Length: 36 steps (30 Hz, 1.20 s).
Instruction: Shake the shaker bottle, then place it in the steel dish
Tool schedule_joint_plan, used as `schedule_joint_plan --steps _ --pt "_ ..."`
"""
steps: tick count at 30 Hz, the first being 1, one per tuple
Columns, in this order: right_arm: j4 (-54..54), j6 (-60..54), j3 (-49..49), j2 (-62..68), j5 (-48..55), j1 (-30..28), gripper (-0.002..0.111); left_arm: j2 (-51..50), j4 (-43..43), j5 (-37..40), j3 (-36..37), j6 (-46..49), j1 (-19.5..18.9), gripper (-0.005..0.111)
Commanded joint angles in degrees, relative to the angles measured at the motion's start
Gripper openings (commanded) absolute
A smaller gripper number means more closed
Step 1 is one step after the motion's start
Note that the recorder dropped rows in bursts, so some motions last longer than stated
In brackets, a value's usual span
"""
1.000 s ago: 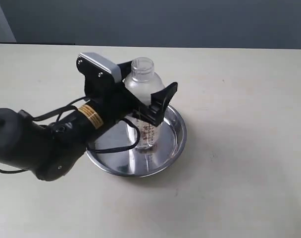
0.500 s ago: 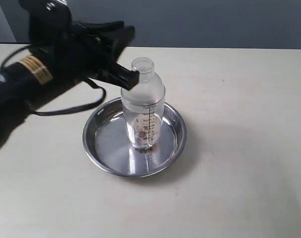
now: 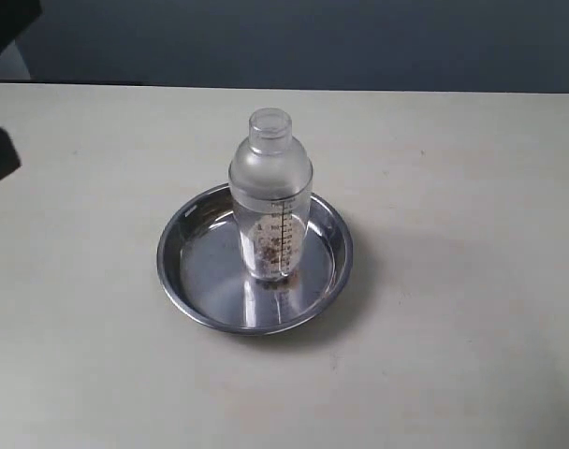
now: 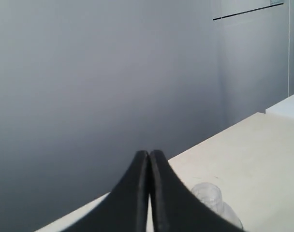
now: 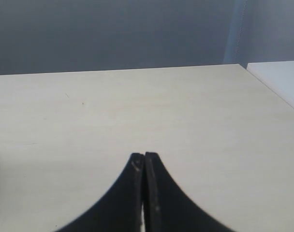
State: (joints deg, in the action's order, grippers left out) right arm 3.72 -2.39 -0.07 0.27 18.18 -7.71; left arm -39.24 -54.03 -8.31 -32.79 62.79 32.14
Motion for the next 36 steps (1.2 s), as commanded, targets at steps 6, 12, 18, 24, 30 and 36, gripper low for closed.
schedule_joint_plan --steps 6,12,18,24,30,36 --pt "0.0 -0.1 0.1 -0.3 -0.7 -0.2 -0.001 8.8 -6.9 -6.1 12.4 1.9 -0.2 0.000" --pt "0.0 -0.1 0.1 -0.3 -0.7 -0.2 -0.001 22.5 -25.7 -6.7 23.4 13.1 -8.1 0.000" --pt "0.0 -0.1 0.1 -0.3 -0.7 -0.2 -0.001 29.9 -0.4 -9.8 24.5 -3.2 -9.4 0.000" --pt "0.0 -0.1 0.1 -0.3 -0.7 -0.2 -0.001 32.0 39.1 17.4 26.5 -60.5 -28.1 0.000" --pt "0.0 -0.1 0.1 -0.3 -0.7 -0.2 -0.001 39.2 40.8 35.3 26.9 -62.4 -33.2 0.000" --pt "0.0 -0.1 0.1 -0.3 -0.7 -0.2 -0.001 39.2 42.9 26.4 32.8 -61.9 -33.2 0.000"
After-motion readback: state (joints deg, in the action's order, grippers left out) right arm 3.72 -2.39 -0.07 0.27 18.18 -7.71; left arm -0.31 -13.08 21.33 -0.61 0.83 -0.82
